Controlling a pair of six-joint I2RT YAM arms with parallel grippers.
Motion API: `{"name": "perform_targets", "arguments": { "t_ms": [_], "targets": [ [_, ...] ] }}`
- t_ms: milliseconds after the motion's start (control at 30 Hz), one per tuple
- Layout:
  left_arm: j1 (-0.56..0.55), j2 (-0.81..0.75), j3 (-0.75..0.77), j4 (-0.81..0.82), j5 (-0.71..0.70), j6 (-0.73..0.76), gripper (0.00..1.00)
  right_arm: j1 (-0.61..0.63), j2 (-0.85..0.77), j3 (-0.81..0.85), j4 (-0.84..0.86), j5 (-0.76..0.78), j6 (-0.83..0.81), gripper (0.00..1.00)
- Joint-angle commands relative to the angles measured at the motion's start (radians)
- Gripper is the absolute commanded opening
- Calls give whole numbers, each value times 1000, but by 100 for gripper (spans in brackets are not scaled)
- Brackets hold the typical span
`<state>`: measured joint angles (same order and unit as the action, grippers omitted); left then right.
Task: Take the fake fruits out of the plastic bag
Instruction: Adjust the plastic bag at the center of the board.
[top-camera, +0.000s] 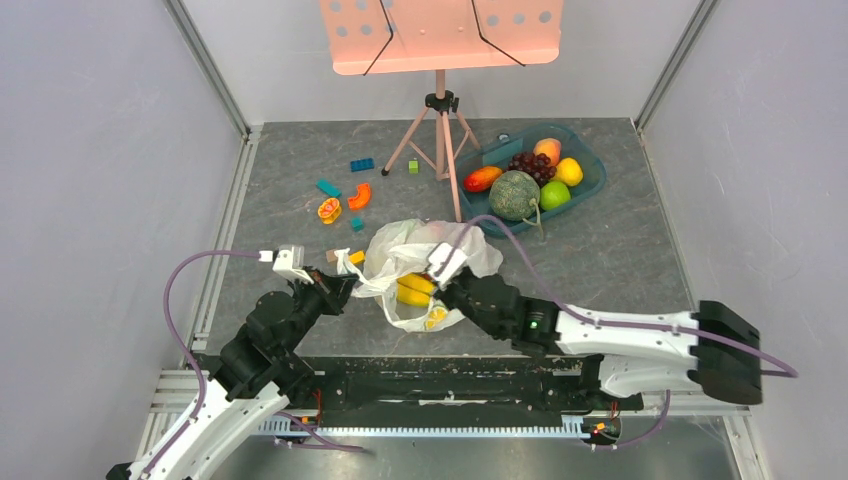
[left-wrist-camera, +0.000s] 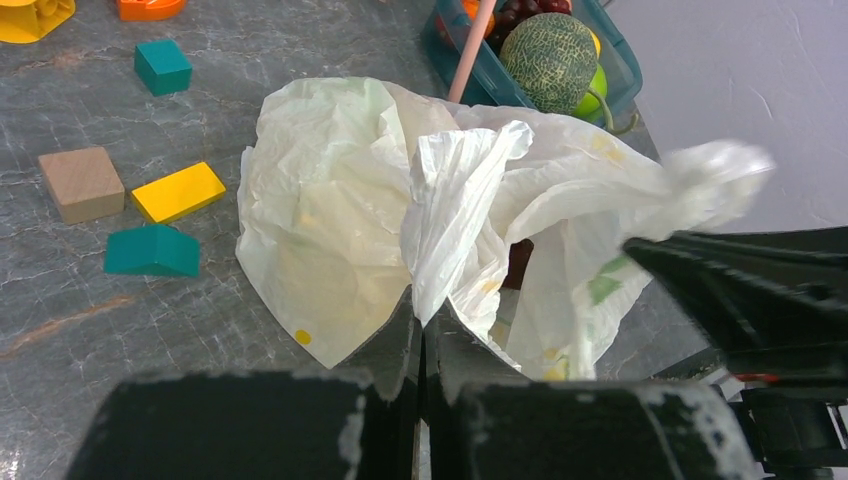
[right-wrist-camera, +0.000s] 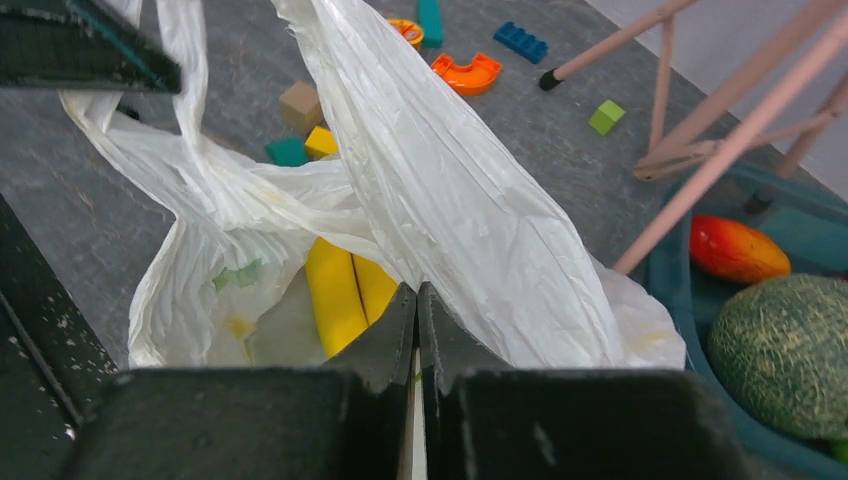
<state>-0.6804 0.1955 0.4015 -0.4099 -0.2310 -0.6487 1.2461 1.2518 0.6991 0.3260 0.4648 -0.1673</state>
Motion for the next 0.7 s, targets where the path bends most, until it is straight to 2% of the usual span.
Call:
{"name": "perform_targets", "arguments": {
  "t_ms": [0, 133, 400, 567, 667],
  "targets": [
    [4, -7, 6, 28, -18, -35, 2, 1, -171, -105, 87, 105, 197, 0],
    [3, -5, 1, 29, -13, -40, 2, -2, -324, -239, 172, 164, 366, 0],
    [3, 8, -5, 48, 12, -41, 2, -2, -556, -513, 245, 379, 834, 0],
    [3, 10, -3, 48, 19, -36, 2, -2, -655, -638, 197, 491, 1116, 0],
    [3, 7, -4, 47, 17, -32, 2, -2, -678, -668, 144, 527, 1216, 0]
  ]
}}
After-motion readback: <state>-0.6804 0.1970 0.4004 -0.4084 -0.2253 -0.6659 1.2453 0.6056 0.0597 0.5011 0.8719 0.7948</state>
